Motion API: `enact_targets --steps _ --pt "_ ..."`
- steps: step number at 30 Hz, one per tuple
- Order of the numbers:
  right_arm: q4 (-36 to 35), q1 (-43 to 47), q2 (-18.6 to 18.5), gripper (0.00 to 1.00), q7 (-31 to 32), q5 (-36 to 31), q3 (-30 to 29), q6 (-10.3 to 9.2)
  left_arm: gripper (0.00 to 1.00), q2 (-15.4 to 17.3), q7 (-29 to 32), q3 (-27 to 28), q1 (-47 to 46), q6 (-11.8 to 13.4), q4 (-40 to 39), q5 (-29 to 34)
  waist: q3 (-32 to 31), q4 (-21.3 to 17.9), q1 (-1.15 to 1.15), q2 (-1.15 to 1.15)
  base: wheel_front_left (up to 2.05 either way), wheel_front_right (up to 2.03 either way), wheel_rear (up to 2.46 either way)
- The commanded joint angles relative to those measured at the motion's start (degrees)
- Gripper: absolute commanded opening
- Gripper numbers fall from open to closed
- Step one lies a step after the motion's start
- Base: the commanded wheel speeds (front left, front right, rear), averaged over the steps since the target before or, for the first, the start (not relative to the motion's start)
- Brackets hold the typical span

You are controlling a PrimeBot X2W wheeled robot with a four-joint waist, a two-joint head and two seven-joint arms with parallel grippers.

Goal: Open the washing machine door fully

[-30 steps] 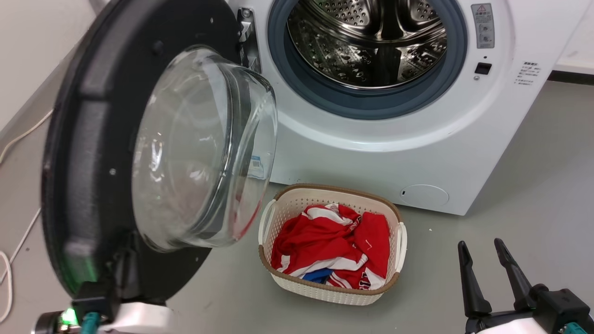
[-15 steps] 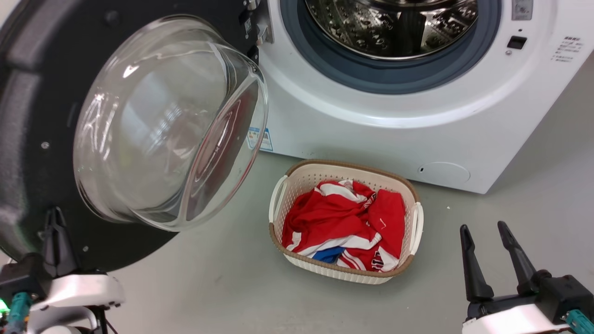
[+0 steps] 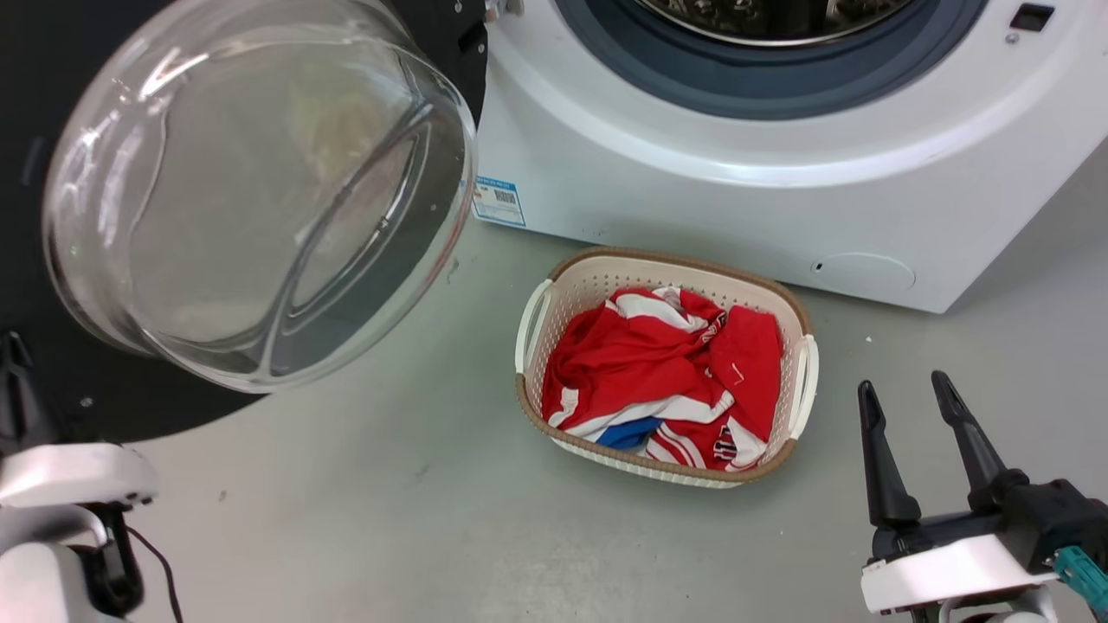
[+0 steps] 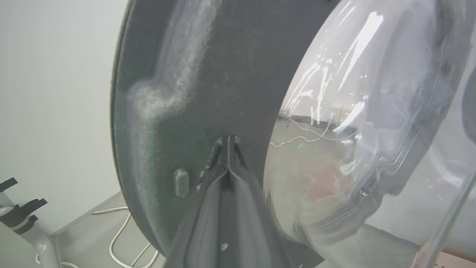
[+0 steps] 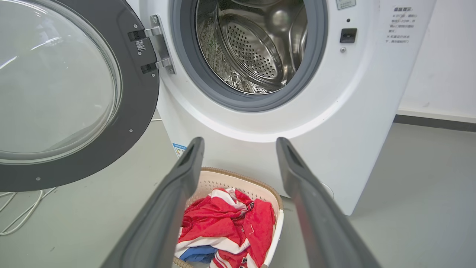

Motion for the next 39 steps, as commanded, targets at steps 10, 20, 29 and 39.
enact_targets --steps 10,20,29,39 --pt "-0.68 -2.94 -0.01 1.0 -0.12 -2.16 -0.42 -0.01 0.0 4.29 0.17 5.12 -8.55 -2.94 6.9 -2.07 5.11 -1.23 -0.01 0.0 0.0 0.0 0.0" --pt "-1.35 -4.45 -0.91 1.0 -0.12 -2.53 -0.79 -0.01 0.0 9.77 0.17 7.27 -15.32 -5.62 16.01 -1.87 8.37 -1.96 -0.01 0.0 0.0 0.0 0.0" --pt "-1.71 -5.35 -1.51 1.0 -0.12 -2.91 -0.87 -0.01 0.0 13.71 0.16 7.83 -20.82 -7.2 24.42 -1.85 10.22 -1.98 -0.01 0.0 0.0 0.0 0.0" --pt "-1.21 -5.46 -1.45 1.0 -0.12 -3.27 -0.79 -0.01 0.0 15.26 0.15 8.63 -22.98 -8.32 28.12 -1.55 10.01 -2.25 -0.01 0.0 0.0 0.0 0.0"
